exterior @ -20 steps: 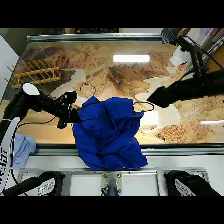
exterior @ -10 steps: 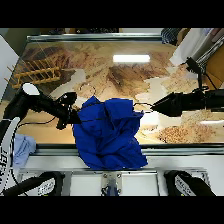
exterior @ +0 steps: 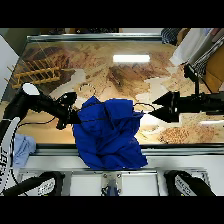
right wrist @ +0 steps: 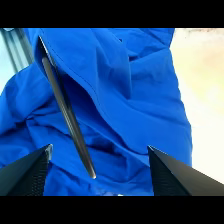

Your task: Fold the clothes and pants, and hang the long-sleeved shirts on hangers.

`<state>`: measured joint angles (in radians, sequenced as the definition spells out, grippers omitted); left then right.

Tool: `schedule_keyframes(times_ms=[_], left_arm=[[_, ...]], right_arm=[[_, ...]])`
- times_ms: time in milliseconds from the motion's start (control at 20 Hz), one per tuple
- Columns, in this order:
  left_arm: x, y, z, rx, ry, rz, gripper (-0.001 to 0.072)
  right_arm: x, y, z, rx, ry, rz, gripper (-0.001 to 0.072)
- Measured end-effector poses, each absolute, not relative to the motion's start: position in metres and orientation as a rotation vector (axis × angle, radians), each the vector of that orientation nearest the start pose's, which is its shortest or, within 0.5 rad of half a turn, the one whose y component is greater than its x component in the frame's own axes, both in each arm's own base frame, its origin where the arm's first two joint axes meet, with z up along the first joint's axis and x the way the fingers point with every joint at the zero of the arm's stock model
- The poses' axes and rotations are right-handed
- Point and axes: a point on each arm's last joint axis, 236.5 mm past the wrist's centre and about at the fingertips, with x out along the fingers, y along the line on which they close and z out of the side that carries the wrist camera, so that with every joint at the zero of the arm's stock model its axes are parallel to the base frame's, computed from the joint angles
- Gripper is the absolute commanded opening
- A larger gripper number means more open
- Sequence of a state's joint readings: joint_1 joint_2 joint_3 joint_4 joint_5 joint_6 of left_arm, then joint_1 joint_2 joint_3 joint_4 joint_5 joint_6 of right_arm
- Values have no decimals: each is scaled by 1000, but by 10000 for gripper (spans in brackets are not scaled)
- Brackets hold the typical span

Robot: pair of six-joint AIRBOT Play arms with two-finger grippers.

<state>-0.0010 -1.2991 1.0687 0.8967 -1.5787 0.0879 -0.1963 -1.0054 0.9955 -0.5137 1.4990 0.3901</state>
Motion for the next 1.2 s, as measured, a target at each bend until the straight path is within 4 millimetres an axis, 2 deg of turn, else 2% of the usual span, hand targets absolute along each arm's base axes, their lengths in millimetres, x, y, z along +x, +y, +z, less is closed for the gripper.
schedule_keyframes(times_ms=[300, 550, 800, 1200], left_arm=[[269, -148, 23, 597, 814, -1603, 9], [269, -148, 23, 596, 814, -1603, 10], [269, -148, 23, 588, 824, -1597, 9], [269, -145, 20, 596, 839, -1592, 9]], right_arm=[[293, 169, 143, -84, 500, 1260, 660], [290, 190, 135, -77, 482, 1338, 660], [296, 208, 134, -31, 460, 1364, 660], [302, 224, 135, 18, 441, 1373, 659]])
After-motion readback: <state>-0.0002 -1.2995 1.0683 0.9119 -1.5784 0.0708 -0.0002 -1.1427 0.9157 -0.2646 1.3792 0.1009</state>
